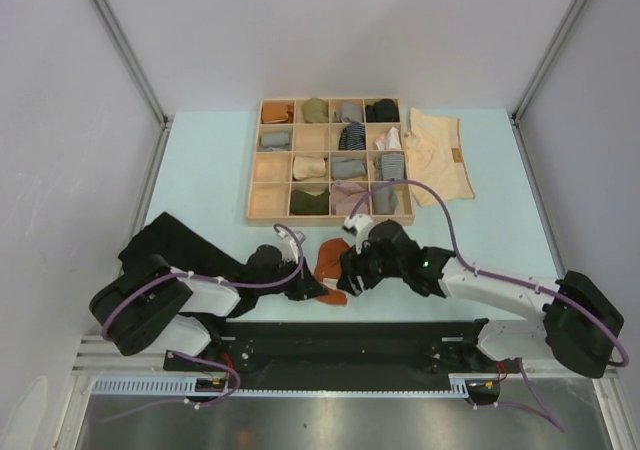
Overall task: Roll the underwear
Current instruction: Roll the underwear to the center of the board.
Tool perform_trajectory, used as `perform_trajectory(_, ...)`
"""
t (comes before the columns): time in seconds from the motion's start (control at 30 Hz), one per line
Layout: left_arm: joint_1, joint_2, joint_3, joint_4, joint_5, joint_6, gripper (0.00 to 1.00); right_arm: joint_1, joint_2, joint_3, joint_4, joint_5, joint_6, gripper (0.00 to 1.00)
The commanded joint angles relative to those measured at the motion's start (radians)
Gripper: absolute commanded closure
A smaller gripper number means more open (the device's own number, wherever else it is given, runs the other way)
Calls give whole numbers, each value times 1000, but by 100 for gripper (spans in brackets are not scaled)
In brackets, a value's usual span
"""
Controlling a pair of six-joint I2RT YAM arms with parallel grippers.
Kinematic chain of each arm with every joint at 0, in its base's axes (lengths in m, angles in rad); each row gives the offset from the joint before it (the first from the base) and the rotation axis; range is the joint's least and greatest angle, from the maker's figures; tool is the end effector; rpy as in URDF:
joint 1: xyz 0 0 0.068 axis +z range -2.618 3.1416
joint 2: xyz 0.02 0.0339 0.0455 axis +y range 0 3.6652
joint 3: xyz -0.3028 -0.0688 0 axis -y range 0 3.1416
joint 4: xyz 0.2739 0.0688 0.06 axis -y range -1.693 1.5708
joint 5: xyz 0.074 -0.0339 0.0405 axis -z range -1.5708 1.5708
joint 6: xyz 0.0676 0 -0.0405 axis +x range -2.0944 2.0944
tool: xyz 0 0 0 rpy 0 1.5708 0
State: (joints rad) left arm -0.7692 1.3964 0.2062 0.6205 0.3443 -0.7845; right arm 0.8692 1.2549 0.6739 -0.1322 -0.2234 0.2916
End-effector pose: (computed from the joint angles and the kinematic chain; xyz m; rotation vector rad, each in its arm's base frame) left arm 0.1571 -0.1839 0.1055 0.2078 2.3774 -1.2056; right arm 0.1781 0.2339 0.2096 -0.8052 2.2761 0.8306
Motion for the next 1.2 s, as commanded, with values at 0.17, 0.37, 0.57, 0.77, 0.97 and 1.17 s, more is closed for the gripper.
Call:
perform_trajectory(0.17,110,180,-18,-99,197,-15,100,319,-42,-100,239,370,-207,36)
perform_trajectory(0.37,140,207,-8,-108,239,-6,100,433,29,-80,293,450,-316,37)
perform_trajectory(0.57,150,188,7,-162,248,16,100,465,124,-69,296,499,-350,40)
perform_trajectory(0.77,156,161,22,-220,252,47,100,464,187,-57,304,539,-345,41)
perform_trajectory(0.97,160,170,30,-223,277,56,100,461,265,-39,310,567,-336,42)
perform_trajectory(1.17,168,158,33,-226,286,59,100,449,317,-10,246,619,-298,58)
